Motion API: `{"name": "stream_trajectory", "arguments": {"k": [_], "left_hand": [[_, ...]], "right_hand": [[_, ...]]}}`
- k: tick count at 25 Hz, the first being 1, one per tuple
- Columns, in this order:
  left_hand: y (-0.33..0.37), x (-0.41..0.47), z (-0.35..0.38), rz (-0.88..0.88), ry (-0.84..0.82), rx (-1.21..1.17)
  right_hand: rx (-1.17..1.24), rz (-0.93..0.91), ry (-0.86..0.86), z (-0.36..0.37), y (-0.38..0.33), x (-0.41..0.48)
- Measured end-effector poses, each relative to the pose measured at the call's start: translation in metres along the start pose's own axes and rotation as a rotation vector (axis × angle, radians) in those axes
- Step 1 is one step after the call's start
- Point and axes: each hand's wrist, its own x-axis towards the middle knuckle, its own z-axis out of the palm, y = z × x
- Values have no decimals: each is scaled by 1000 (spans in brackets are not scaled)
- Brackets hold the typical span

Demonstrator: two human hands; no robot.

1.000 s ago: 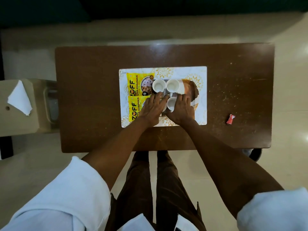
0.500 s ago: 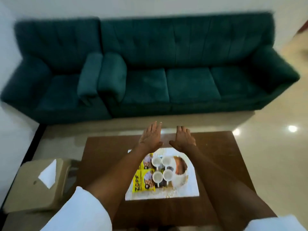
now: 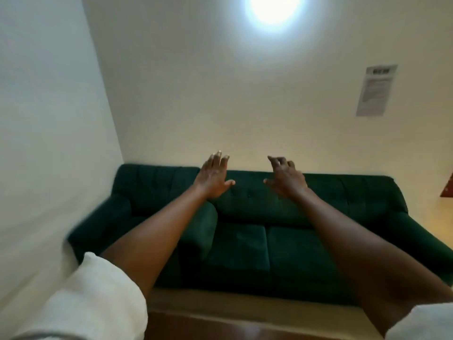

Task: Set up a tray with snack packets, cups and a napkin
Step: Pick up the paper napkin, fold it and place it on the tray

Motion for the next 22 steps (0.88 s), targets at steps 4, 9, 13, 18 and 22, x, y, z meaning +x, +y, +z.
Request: {"name": "stream_trajectory", "arguments": {"k": [4,9,13,18,22], "left_hand": [[-66,6,-93,-79,164,24],[-147,-45,-138,-216,234,44],[-222,-106,-152,-340,246,66],[-343,-189,-199,-472,293,86],[-435,-250,-218,-541,284,119]], "right_hand": [[-9,-141,190,-75,-37,61],[40,-291,221,-96,-122,89],[42,-377,165,-85,-216,82],[70,-485,201,-85,-354,79],[126,-520,205,-68,-457,78]]}}
